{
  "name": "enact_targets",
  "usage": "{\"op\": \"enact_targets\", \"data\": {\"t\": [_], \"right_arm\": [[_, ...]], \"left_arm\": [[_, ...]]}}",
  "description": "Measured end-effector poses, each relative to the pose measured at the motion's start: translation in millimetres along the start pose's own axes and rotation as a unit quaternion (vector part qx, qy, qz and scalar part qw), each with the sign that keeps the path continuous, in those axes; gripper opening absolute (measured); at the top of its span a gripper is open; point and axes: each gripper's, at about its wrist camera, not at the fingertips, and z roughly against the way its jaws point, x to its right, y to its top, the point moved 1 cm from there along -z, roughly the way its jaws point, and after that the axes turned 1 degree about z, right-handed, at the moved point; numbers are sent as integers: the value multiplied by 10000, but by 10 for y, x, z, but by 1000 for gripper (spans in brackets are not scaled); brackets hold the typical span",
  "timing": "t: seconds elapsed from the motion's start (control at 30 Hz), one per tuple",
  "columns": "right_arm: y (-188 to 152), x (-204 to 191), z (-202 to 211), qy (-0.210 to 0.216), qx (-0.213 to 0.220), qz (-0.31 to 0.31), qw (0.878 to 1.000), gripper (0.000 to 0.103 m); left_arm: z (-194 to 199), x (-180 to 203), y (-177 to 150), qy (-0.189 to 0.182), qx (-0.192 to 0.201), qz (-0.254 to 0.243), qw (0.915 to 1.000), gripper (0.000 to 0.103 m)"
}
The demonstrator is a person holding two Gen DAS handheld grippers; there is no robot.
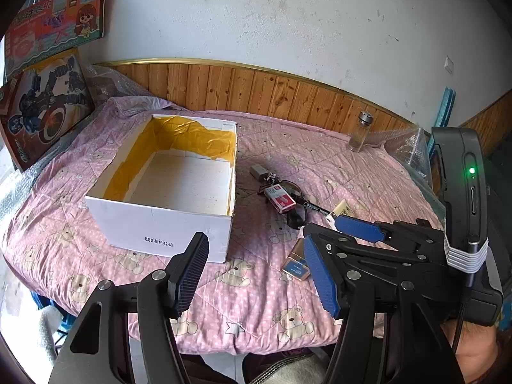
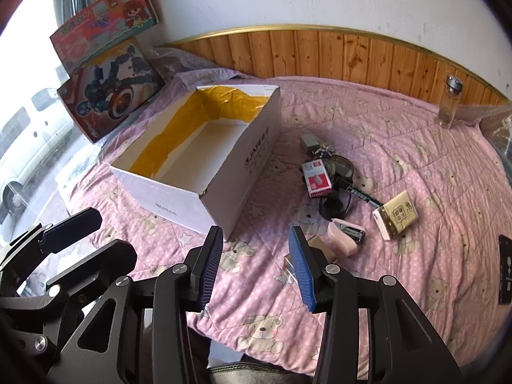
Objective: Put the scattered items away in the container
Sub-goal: 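Reach the left tool to the gold square box and grasp it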
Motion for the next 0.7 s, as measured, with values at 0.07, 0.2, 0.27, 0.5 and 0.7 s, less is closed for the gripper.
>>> {"op": "enact_targets", "data": {"t": [0.07,0.2,0.27,0.5,0.7], "right_arm": [[-19,68,-92,16,-101,-64,9999,46],[-60,213,-262,46,-280,-220,9994,46],[-82,302,-333,49,-340,-298,9990,46],[-237,831,-474,1,-471,-819,9955,46],[-476,1617,-595,-167,-674,-1620,9844,47]], "left_arm": [[-85,-3,-17,-43,-77,21,10000,65],[-269,35,-59,-119,-260,1,9996,65],[-365,77,-80,-151,-355,-39,9992,65],[-737,247,-159,-252,-734,-213,9968,67],[-1183,501,-259,-417,-1153,-446,9915,70]]}}
